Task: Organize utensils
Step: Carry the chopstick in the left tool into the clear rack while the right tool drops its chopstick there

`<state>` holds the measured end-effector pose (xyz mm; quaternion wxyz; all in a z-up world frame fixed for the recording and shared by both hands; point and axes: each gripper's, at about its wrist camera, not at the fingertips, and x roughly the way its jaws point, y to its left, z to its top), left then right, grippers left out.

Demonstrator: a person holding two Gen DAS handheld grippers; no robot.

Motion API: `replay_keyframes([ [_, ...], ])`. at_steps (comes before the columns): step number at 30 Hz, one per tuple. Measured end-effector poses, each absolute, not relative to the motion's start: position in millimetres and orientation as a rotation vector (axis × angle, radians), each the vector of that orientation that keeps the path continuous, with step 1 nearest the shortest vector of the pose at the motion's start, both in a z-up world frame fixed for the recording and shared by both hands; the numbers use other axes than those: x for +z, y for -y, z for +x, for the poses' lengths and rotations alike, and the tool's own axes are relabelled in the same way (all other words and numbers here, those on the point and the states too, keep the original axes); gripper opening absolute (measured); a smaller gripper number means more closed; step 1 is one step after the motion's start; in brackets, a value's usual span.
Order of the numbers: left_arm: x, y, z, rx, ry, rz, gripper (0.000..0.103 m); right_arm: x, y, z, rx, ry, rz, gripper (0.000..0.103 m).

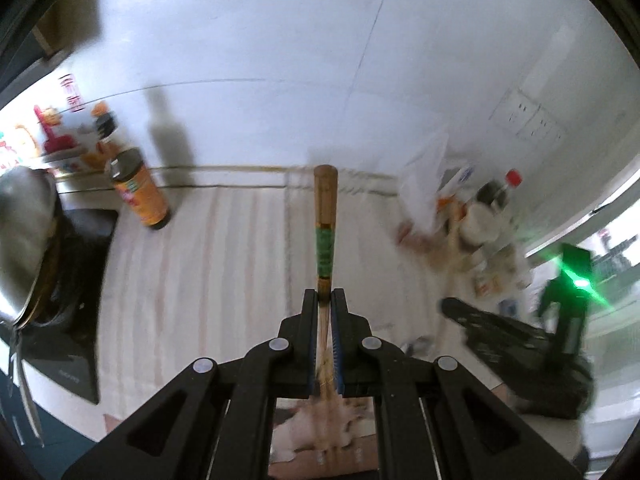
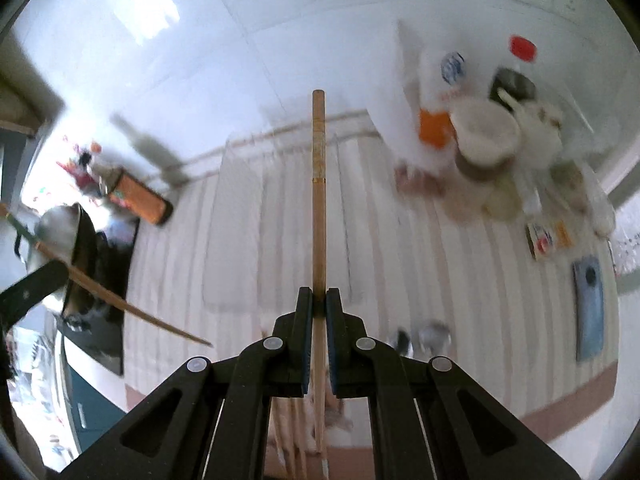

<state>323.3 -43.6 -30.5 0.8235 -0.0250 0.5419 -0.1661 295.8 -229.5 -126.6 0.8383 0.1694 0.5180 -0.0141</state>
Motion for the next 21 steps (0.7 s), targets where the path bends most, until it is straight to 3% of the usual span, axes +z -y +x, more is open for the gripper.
replay_keyframes([
  [15, -146, 110, 450, -0.320, -1.513, -0.005, 0.006, -210, 227, 435, 0.001, -1.331, 0.332, 0.009],
  [17, -144, 111, 450, -0.315, -1.497, 0.005, 0.008, -216, 230, 436, -0.002, -1.343, 0.347, 0.032],
  [18, -138, 108, 447, -0.298, -1.467, 0.026, 0.009, -216, 233, 434, -0.003, -1.333, 0.357, 0.038],
  [20, -130, 102, 440, -0.279, -1.416, 0.042, 0.014, -213, 239, 429, -0.012, -1.314, 0.368, 0.045],
  [21, -126, 97, 436, -0.272, -1.397, 0.036, 0.023, -211, 242, 427, -0.023, -1.306, 0.372, 0.045],
])
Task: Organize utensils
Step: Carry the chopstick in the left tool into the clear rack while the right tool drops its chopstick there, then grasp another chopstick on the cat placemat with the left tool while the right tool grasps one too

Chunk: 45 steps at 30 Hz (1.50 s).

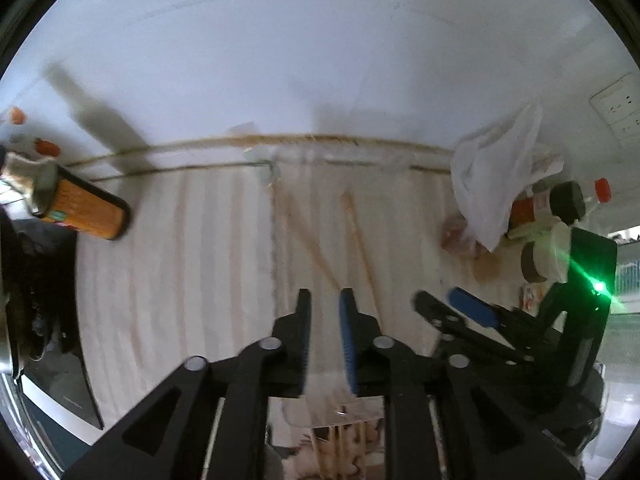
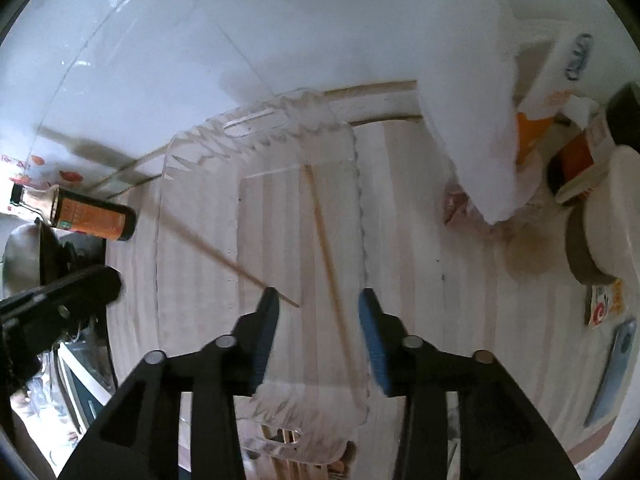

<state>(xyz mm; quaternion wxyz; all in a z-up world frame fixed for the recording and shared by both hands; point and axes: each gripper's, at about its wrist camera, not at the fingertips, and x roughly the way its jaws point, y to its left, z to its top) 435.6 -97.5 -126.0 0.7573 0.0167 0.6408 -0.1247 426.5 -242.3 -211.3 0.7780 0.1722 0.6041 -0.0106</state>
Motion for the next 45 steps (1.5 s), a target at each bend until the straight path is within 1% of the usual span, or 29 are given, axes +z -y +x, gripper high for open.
replay_keyframes([
  [1, -122, 92, 432, -0.263, -1.380, 0.026, 0.036, -210, 246, 423, -0.031, -1.297, 0.378, 0.048],
  [2, -118, 88, 429, -0.251, -1.358, 0.021, 0.044, -207, 249, 419, -0.038, -1.287, 0.381, 0.049],
  [3, -115, 84, 426, -0.234, -1.332, 0.021, 0.058, -204, 251, 416, -0.042, -1.278, 0.382, 0.050],
  [4, -110, 77, 421, -0.203, -1.295, 0.034, 0.068, -202, 254, 410, -0.050, -1.268, 0.378, 0.051],
  [6, -103, 68, 408, -0.171, -1.231, 0.055, 0.073, -197, 257, 398, -0.068, -1.248, 0.372, 0.053],
  [8, -102, 60, 399, -0.139, -1.185, 0.078, 0.083, -191, 260, 382, -0.088, -1.217, 0.357, 0.057],
  [9, -102, 55, 393, -0.128, -1.169, 0.082, 0.094, -189, 259, 376, -0.094, -1.204, 0.355, 0.058],
  [10, -104, 52, 387, -0.122, -1.157, 0.082, 0.102, -187, 260, 366, -0.098, -1.191, 0.358, 0.059],
  [11, -106, 47, 379, -0.116, -1.152, 0.083, 0.103, -186, 261, 359, -0.102, -1.186, 0.362, 0.059],
  [18, -135, 32, 333, -0.084, -1.176, 0.130, 0.103, -192, 265, 299, -0.156, -1.185, 0.401, 0.059],
  [21, -161, 32, 309, -0.085, -1.237, 0.149, 0.103, -202, 265, 270, -0.170, -1.204, 0.415, 0.059],
  [22, -176, 32, 300, -0.087, -1.284, 0.151, 0.103, -207, 263, 262, -0.171, -1.217, 0.415, 0.058],
  [24, -199, 33, 283, -0.082, -1.352, 0.151, 0.102, -219, 259, 246, -0.165, -1.245, 0.416, 0.046],
  [25, -208, 36, 276, -0.090, -1.374, 0.154, 0.102, -225, 257, 240, -0.167, -1.260, 0.415, 0.035],
  [26, -217, 39, 269, -0.103, -1.397, 0.160, 0.102, -231, 255, 236, -0.168, -1.276, 0.415, 0.032],
  [27, -226, 43, 261, -0.116, -1.425, 0.170, 0.099, -237, 253, 232, -0.164, -1.290, 0.416, 0.030],
  [28, -239, 49, 253, -0.133, -1.462, 0.183, 0.095, -243, 251, 227, -0.160, -1.304, 0.418, 0.027],
  [29, -247, 52, 249, -0.148, -1.488, 0.182, 0.092, -247, 248, 225, -0.159, -1.313, 0.414, 0.027],
  [31, -269, 58, 239, -0.172, -1.561, 0.164, 0.077, -254, 243, 219, -0.147, -1.331, 0.407, 0.027],
  [32, -275, 60, 235, -0.181, -1.587, 0.152, 0.072, -258, 239, 216, -0.140, -1.341, 0.399, 0.027],
  [34, -290, 65, 228, -0.190, -1.630, 0.143, 0.049, -264, 233, 214, -0.132, -1.365, 0.387, 0.027],
  [36, -296, 68, 223, -0.179, -1.630, 0.165, 0.036, -274, 224, 210, -0.109, -1.398, 0.386, 0.027],
  [37, -294, 72, 220, -0.183, -1.604, 0.195, 0.026, -276, 219, 208, -0.102, -1.407, 0.381, 0.027],
  [38, -293, 73, 219, -0.189, -1.598, 0.200, 0.019, -280, 215, 207, -0.096, -1.415, 0.375, 0.028],
  [39, -292, 73, 218, -0.186, -1.597, 0.200, 0.005, -284, 210, 206, -0.087, -1.425, 0.370, 0.028],
  [45, -290, 55, 219, -0.138, -1.580, 0.196, 0.004, -315, 173, 206, -0.021, -1.486, 0.323, 0.028],
])
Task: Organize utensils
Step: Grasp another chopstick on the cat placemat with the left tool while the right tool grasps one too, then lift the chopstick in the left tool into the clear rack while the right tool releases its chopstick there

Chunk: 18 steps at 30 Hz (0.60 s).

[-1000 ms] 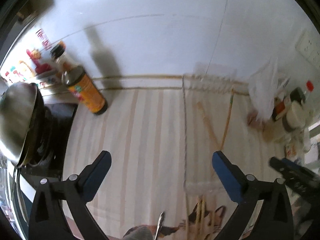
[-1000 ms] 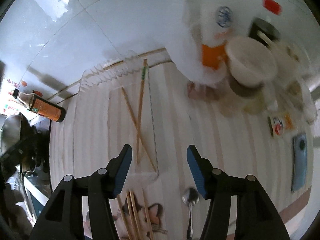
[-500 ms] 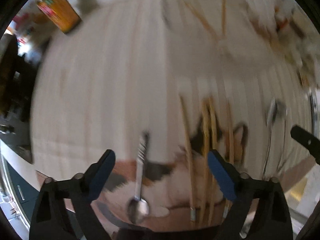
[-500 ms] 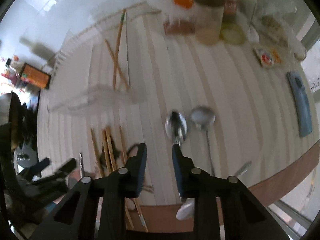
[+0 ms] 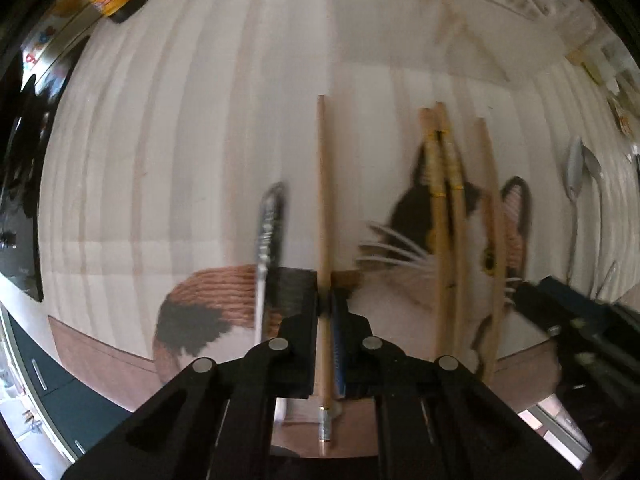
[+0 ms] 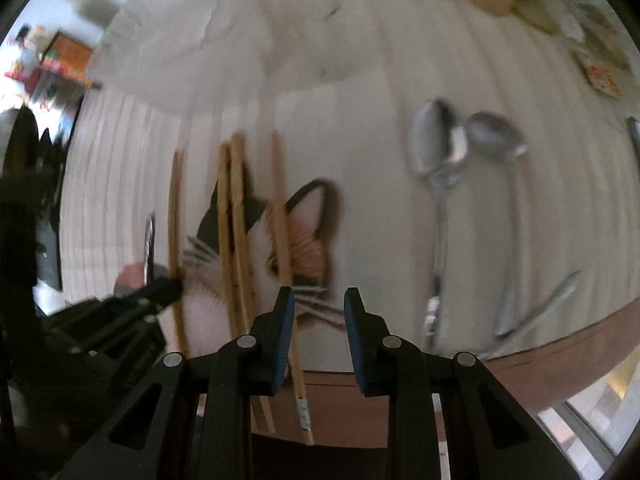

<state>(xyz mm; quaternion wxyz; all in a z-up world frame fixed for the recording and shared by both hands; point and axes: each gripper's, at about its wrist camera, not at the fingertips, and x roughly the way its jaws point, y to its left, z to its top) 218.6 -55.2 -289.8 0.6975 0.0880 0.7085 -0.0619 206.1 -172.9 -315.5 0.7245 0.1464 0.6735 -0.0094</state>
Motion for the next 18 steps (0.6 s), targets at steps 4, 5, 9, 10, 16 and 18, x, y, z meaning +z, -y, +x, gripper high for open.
replay_keyframes([
  [4, -289, 51, 218, -0.139, -1.580, 0.185, 0.004, -323, 151, 207, -0.030, -1.500, 0.174, 0.021],
  [5, -289, 51, 218, -0.139, -1.579, 0.190, 0.004, -324, 151, 206, -0.051, -1.508, 0.153, 0.009],
  [9, -289, 50, 215, -0.148, -1.578, 0.189, 0.005, -327, 166, 201, -0.121, -1.525, 0.139, 0.007],
  [10, -294, 45, 212, -0.148, -1.577, 0.190, 0.005, -327, 171, 199, -0.132, -1.534, 0.134, 0.007],
  [16, -293, 35, 212, -0.152, -1.579, 0.191, 0.005, -331, 182, 199, -0.134, -1.561, 0.122, 0.006],
  [18, -293, 35, 213, -0.152, -1.582, 0.187, 0.005, -331, 184, 200, -0.143, -1.559, 0.117, 0.006],
])
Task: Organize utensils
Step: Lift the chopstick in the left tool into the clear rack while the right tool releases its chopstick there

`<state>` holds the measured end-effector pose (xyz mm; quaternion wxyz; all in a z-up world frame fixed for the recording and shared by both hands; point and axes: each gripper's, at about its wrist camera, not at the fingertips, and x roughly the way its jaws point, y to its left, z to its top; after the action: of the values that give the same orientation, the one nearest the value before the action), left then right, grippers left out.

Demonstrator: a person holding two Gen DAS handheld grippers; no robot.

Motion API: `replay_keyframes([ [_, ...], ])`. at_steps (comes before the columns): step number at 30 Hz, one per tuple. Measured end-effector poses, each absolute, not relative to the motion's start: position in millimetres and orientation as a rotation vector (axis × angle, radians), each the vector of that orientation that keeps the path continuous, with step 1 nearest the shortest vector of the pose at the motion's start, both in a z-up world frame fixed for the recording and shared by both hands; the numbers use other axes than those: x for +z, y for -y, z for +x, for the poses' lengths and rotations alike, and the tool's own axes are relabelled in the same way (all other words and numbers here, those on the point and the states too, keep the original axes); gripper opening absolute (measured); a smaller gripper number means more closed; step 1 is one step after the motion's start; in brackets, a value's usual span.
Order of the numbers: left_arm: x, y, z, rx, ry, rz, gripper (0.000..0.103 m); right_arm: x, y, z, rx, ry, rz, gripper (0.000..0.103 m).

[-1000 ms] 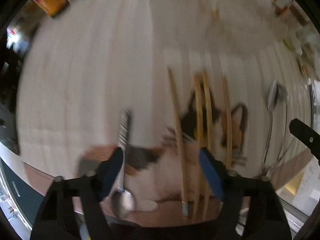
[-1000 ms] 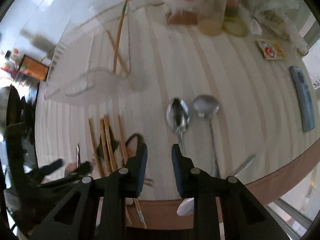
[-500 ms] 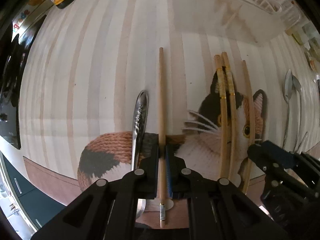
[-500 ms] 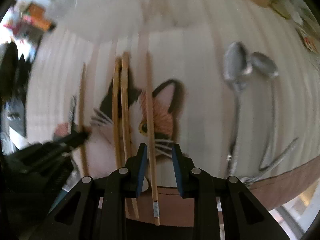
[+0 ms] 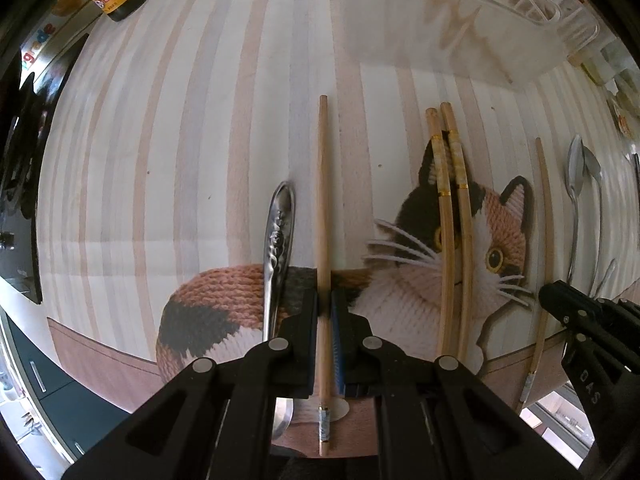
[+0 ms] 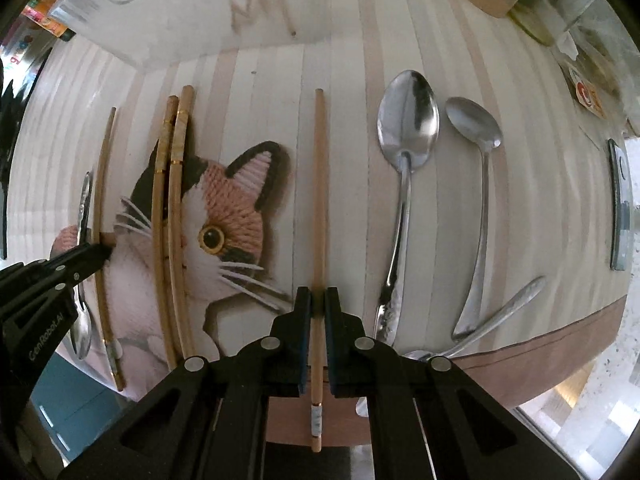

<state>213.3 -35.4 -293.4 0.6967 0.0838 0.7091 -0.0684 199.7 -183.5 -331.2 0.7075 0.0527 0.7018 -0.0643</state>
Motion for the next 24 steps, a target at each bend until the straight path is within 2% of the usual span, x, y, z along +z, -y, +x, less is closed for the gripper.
replay_keyframes([
  [24, -290.5, 41.9, 212.6, -0.158, -1.558, 0.222, 0.004, -329.0, 189.1, 199.3, -0.183, -1.528, 0.160, 0.007],
])
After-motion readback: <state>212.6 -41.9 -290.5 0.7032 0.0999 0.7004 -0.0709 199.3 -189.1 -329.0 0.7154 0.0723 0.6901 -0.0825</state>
